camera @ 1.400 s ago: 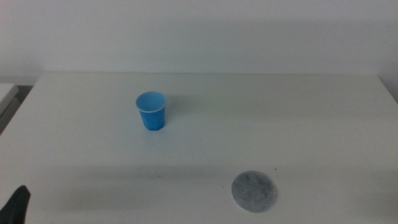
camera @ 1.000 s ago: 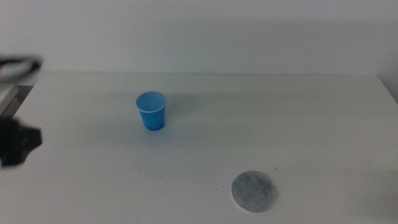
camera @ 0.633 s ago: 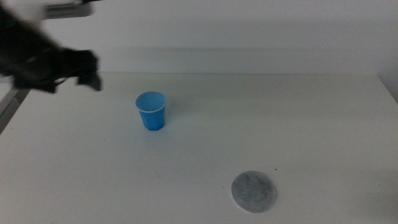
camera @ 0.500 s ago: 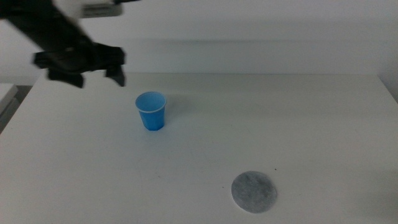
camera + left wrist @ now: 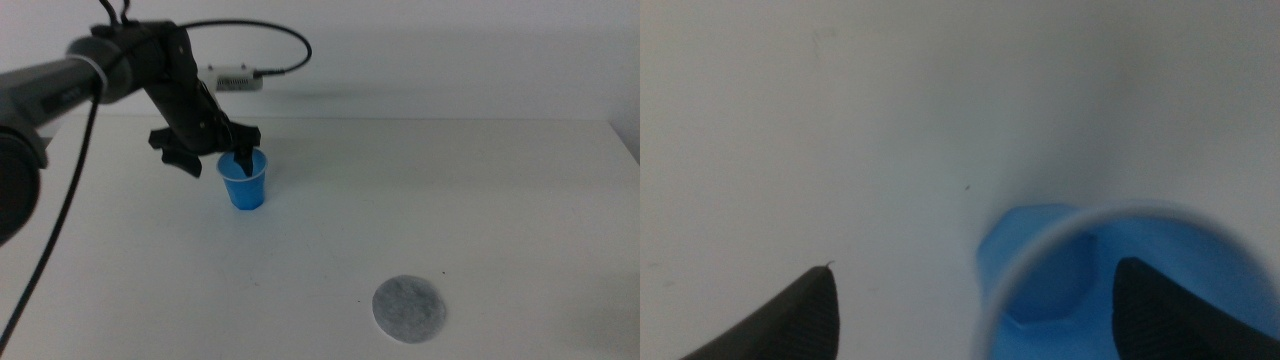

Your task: Place an empty cup on a cup mat.

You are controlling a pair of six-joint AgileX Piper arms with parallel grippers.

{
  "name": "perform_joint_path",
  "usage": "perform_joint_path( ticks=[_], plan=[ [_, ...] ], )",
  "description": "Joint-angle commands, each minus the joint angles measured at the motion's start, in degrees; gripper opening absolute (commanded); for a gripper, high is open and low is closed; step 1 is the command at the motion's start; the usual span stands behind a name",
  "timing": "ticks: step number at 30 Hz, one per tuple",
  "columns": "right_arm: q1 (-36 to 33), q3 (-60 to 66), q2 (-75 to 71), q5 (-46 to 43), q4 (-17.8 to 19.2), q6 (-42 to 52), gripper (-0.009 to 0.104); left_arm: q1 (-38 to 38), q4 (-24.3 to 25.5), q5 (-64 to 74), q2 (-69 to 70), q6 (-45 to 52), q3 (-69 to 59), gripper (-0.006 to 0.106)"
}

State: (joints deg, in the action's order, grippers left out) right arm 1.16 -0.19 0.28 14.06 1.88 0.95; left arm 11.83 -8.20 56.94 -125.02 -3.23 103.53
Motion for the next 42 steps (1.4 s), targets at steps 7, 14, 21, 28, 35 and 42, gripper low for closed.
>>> perform_joint_path(
  ticks=[7, 14, 21, 28, 35, 42],
  plan=[
    [-0.1, 0.2, -0.3, -0.4, 0.3, 0.2, 0.093, 0.2, -0.9, -0.5, -2.5, 0.3, 0.6, 0.059],
    [-0.1, 0.2, -0.3, -0.4, 0.3, 0.2, 0.093, 1.5, -2.4, 2.1, 1.1, 0.6, 0.4, -0.002],
    [-0.1, 0.2, -0.3, -0.4, 0.3, 0.2, 0.093, 11.3, -3.8, 3.9, 10.2, 0.2, -4.8, -0.002],
    [-0.1, 0.2, -0.3, -0.4, 0.3, 0.2, 0.093, 25.1, -3.0, 1.6, 10.9, -5.6, -6.9, -0.002],
    [-0.1, 0.2, -0.3, -0.4, 0.3, 0.2, 0.093, 31.4, -1.5, 1.1, 8.8, -9.1, -6.9, -0.002],
    [-0.1, 0.2, -0.3, -0.4, 0.3, 0.2, 0.093, 33.0, -3.3, 0.4, 6.0, -9.1, -6.9, -0.002]
  ],
)
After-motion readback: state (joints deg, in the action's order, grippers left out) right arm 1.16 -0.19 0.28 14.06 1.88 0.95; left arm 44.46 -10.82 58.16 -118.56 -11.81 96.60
